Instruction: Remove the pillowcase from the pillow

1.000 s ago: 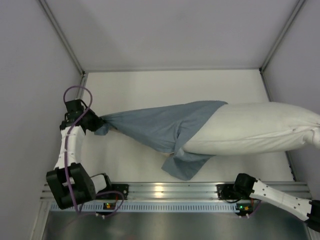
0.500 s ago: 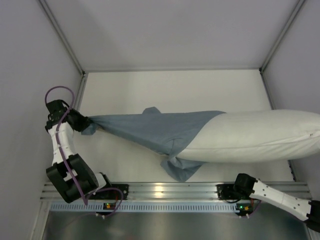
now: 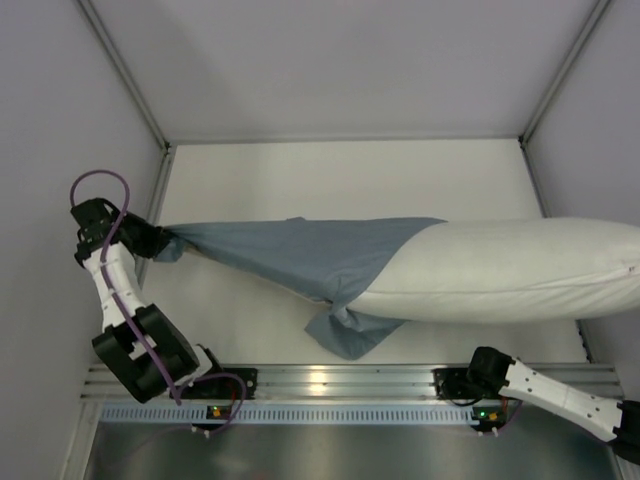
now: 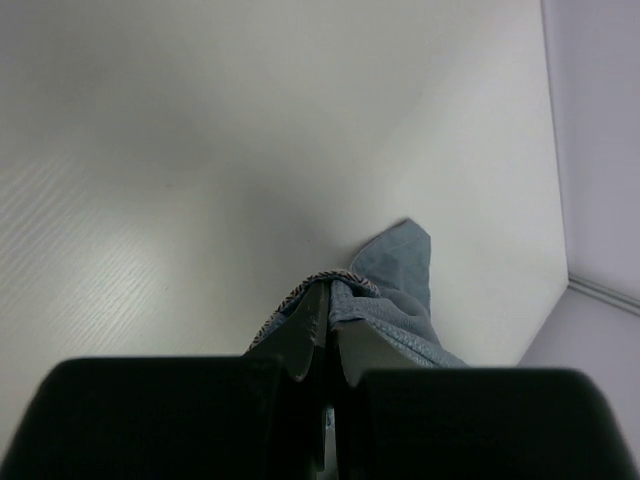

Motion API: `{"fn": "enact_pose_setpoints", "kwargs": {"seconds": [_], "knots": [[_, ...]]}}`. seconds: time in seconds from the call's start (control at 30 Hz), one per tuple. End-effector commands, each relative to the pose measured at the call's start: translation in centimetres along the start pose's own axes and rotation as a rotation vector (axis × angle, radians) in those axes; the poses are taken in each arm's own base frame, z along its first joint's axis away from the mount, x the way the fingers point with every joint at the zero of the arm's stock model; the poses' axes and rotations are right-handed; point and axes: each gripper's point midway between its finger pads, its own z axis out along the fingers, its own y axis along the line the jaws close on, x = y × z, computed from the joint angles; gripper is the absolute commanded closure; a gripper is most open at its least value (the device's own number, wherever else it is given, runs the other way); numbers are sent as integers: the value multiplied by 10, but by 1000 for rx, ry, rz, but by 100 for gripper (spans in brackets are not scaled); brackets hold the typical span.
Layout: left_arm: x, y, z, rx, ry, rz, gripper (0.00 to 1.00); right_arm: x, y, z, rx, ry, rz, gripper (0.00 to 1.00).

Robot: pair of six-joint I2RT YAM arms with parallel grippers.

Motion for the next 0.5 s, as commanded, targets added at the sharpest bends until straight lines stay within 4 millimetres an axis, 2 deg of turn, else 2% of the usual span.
{"fn": "enact_pose_setpoints", "kwargs": {"seconds": [0.0,0.13,0.17,0.23,0.27,0.33,0.37,0.4,0.43,0.47], "knots": [[-51,-31,-4,145,-149,52,100,-27,-28,-3,150,-74,118,100],[-11,-74,2,275,-22,212,100,-13,-11,2,142,-62,74,100],[10,-94,4,310,9,287,100,-9,-6,3,135,-57,65,100],[32,-116,1,349,27,390,100,5,11,8,108,-40,46,100],[56,-137,-3,397,55,479,100,11,19,9,99,-32,42,100],[80,-154,-10,449,90,551,98,26,33,13,77,-13,8,100],[104,-166,-14,497,137,607,85,32,41,15,71,-5,-4,100],[114,-172,-18,527,159,636,73,38,45,16,68,2,-23,100],[123,-175,-23,548,167,668,58,42,49,16,62,8,-32,100],[139,-175,-26,567,195,697,32,45,52,17,59,12,-38,100]]}}
